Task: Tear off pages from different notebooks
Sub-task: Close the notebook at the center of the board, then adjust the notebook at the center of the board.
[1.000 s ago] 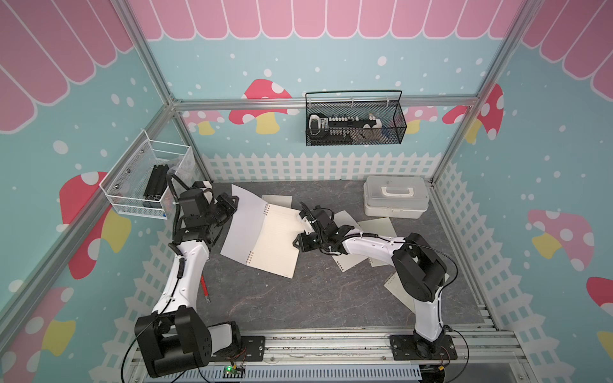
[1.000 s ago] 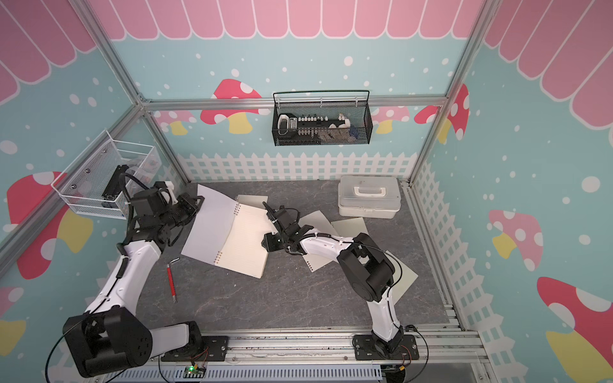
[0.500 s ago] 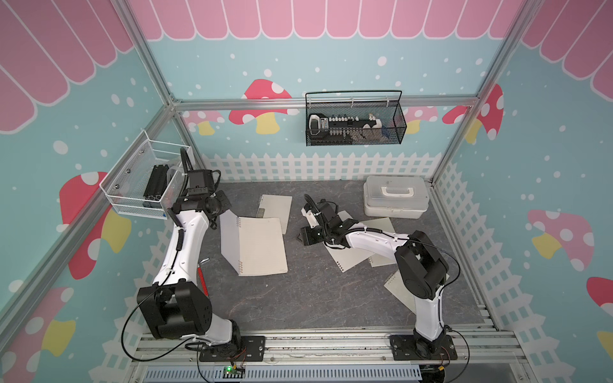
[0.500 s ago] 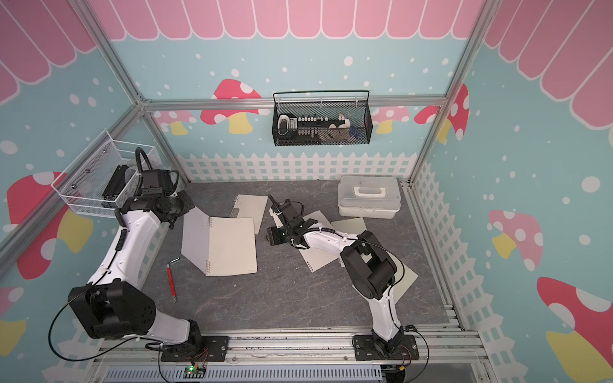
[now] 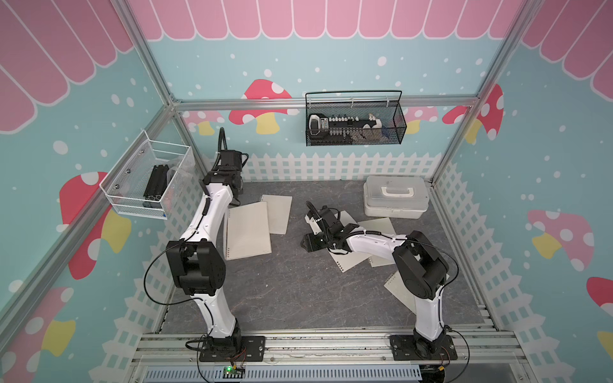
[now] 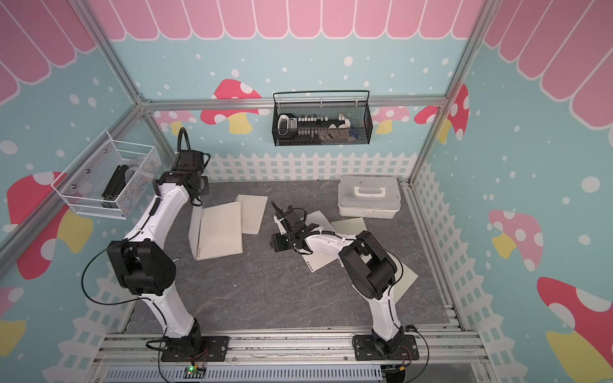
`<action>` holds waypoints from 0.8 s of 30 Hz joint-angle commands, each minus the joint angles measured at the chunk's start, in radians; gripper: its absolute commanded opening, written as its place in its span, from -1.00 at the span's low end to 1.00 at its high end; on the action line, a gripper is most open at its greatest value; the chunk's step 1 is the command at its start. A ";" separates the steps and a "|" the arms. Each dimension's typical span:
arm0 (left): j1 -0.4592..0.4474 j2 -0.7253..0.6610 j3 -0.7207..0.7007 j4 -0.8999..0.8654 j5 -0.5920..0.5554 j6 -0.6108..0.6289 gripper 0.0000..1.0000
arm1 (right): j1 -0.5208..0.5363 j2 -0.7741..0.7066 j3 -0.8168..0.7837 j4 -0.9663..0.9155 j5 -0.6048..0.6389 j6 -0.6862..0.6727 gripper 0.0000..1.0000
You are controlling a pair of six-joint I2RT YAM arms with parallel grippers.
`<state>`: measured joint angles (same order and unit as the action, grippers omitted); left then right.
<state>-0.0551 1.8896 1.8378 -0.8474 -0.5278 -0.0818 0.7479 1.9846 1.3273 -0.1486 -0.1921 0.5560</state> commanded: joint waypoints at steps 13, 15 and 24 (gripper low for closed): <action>-0.039 0.145 0.007 0.094 0.421 -0.295 0.22 | -0.008 -0.074 -0.116 0.039 0.060 0.004 0.18; -0.024 0.265 0.145 0.037 0.382 -0.294 0.21 | -0.007 -0.078 -0.134 0.046 0.050 0.002 0.19; 0.028 0.654 0.625 -0.109 0.440 -0.323 0.18 | -0.007 -0.184 -0.274 0.124 0.053 0.012 0.23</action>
<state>-0.0315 2.5294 2.4042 -0.8650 -0.0750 -0.3717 0.7441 1.8320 1.0817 -0.0566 -0.1490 0.5579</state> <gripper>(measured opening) 0.590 0.614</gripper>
